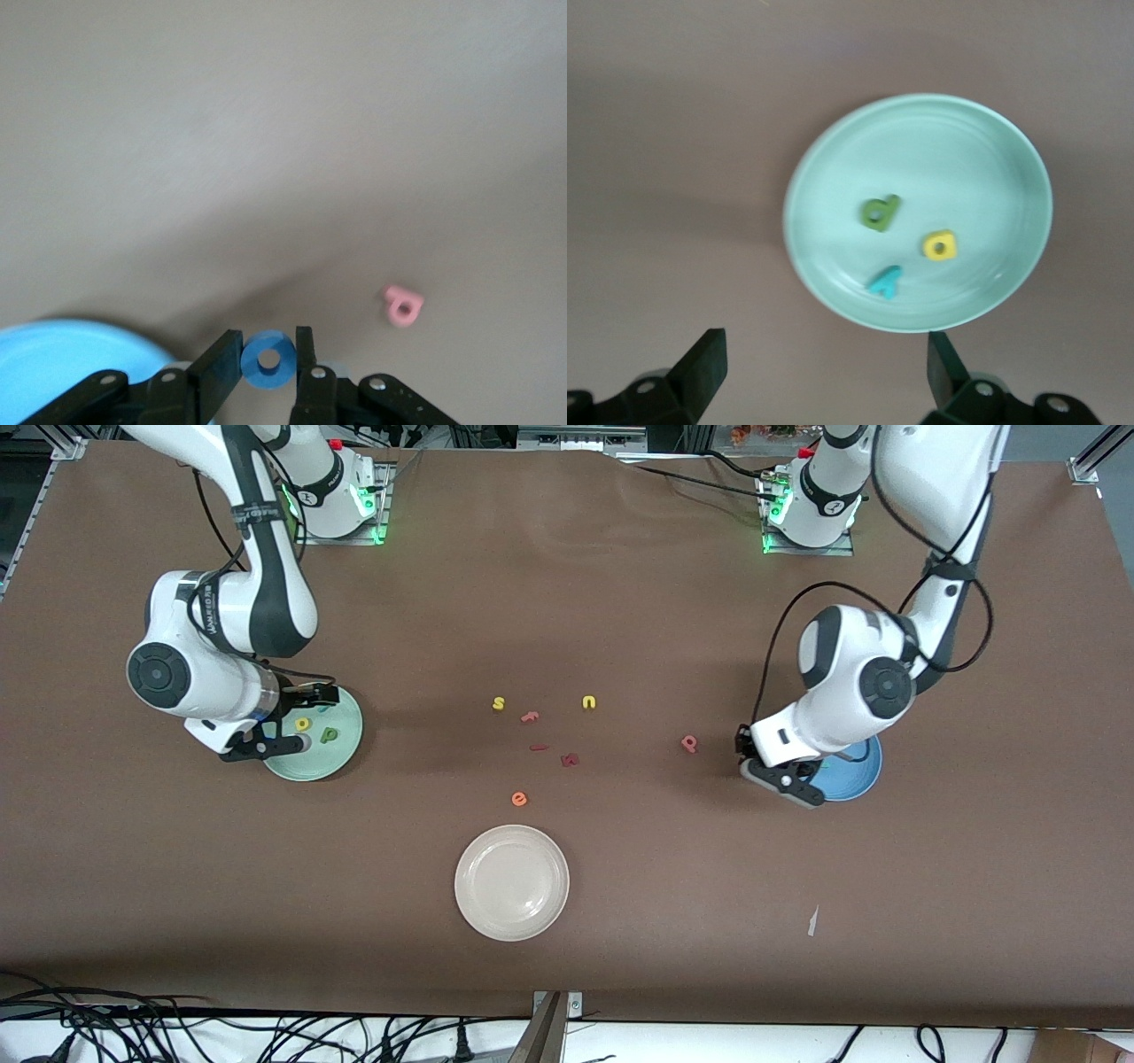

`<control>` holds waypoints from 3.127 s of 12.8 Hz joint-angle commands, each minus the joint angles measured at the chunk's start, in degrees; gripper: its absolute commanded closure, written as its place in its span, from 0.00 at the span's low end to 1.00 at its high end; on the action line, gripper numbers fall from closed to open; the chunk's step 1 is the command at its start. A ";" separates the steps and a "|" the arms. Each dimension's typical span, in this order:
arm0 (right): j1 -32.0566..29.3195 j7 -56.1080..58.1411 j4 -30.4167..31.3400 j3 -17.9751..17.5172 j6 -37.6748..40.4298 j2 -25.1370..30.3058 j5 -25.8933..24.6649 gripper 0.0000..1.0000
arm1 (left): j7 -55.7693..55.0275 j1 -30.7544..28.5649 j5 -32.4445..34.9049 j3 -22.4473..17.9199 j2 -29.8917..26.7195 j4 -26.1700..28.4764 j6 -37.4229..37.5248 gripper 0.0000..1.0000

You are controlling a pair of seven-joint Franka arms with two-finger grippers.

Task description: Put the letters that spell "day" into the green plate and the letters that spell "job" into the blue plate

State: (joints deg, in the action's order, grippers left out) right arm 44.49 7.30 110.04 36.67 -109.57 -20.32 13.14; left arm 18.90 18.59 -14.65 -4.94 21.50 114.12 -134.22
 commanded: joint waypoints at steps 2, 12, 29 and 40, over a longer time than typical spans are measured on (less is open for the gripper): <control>0.77 -1.50 -6.49 0.33 4.27 -2.54 -0.84 0.00 | 2.19 -4.96 7.78 0.54 -6.21 9.00 -0.35 0.78; -28.19 -1.24 -14.42 -24.31 12.45 16.51 -10.49 0.00 | 0.88 -4.89 10.00 0.54 -5.68 9.63 -1.14 0.35; -39.31 -0.97 -15.20 -30.70 18.34 22.43 -13.23 0.00 | -13.98 11.03 4.54 3.71 9.43 0.93 -12.47 0.35; -39.40 -6.86 -15.20 -29.73 21.59 22.61 -13.05 0.00 | -14.07 10.94 4.99 3.62 10.23 1.10 -12.47 0.35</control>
State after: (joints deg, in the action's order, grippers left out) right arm 5.36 1.96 95.78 7.54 -89.32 2.07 0.58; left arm 4.88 29.12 -9.02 -0.84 31.37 115.97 -146.73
